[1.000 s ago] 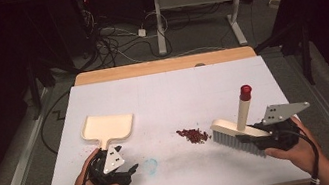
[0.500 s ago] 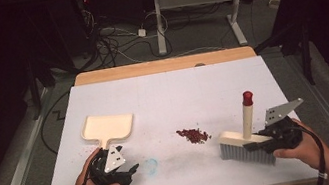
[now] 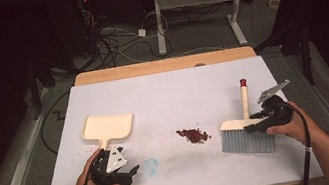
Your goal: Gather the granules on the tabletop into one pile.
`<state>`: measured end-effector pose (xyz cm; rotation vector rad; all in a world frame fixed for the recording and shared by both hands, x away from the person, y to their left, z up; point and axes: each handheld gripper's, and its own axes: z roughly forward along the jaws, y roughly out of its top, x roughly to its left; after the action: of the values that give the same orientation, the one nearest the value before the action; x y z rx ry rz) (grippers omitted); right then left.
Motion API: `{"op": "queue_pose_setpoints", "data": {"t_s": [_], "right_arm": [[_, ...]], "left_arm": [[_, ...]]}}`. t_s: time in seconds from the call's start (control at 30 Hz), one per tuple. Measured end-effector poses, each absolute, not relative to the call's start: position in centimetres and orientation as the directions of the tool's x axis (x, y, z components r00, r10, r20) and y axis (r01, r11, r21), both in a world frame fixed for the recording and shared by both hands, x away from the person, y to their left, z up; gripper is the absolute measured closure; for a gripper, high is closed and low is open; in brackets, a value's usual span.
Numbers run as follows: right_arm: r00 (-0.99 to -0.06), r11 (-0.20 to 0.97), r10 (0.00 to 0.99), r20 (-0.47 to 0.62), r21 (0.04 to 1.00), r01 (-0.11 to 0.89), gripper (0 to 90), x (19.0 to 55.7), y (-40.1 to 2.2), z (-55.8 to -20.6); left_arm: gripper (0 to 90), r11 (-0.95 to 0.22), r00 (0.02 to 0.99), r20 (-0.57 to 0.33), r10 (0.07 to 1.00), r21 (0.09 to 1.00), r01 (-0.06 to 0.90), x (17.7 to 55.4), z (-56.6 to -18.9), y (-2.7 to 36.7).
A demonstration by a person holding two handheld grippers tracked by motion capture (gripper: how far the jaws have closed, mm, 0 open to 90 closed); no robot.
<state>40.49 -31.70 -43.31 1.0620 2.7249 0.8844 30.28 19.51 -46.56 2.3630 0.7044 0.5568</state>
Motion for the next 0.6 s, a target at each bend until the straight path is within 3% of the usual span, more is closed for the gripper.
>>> {"op": "queue_pose_setpoints", "data": {"t_s": [0.03, 0.1, 0.17, 0.37, 0.43, 0.6], "right_arm": [[-0.744, 0.575, 0.657, 0.127, 0.555, 0.602, 54.4, 40.8, -31.8, -43.4], [-0.726, 0.551, 0.676, 0.126, 0.567, 0.612, 51.2, 41.5, -31.8, -43.6], [-0.7, 0.52, 0.706, 0.11, 0.591, 0.617, 55.9, 42.0, -31.7, -43.7], [-0.618, 0.501, 0.785, -0.028, 0.616, 0.608, 72.2, 42.6, -31.1, -43.7], [-0.597, 0.529, 0.797, -0.092, 0.584, 0.616, 73.5, 42.9, -31.0, -44.2], [-0.562, 0.511, 0.819, -0.113, 0.588, 0.627, 73.6, 43.4, -30.6, -45.0]], "left_arm": [[20.6, -0.679, 0.771, 0.215, 0.599, 0.648, 0.346, 30.3, -46.6, 19.4], [20.6, -0.684, 0.774, 0.218, 0.594, 0.644, 0.343, 30.3, -46.6, 19.3], [20.6, -0.687, 0.776, 0.221, 0.591, 0.641, 0.341, 30.2, -46.6, 19.2], [20.6, -0.689, 0.778, 0.218, 0.589, 0.638, 0.343, 30.3, -46.7, 19.3], [20.6, -0.692, 0.78, 0.22, 0.586, 0.636, 0.341, 30.2, -46.7, 19.3], [20.6, -0.693, 0.781, 0.221, 0.585, 0.635, 0.34, 30.3, -46.7, 19.1]]}}
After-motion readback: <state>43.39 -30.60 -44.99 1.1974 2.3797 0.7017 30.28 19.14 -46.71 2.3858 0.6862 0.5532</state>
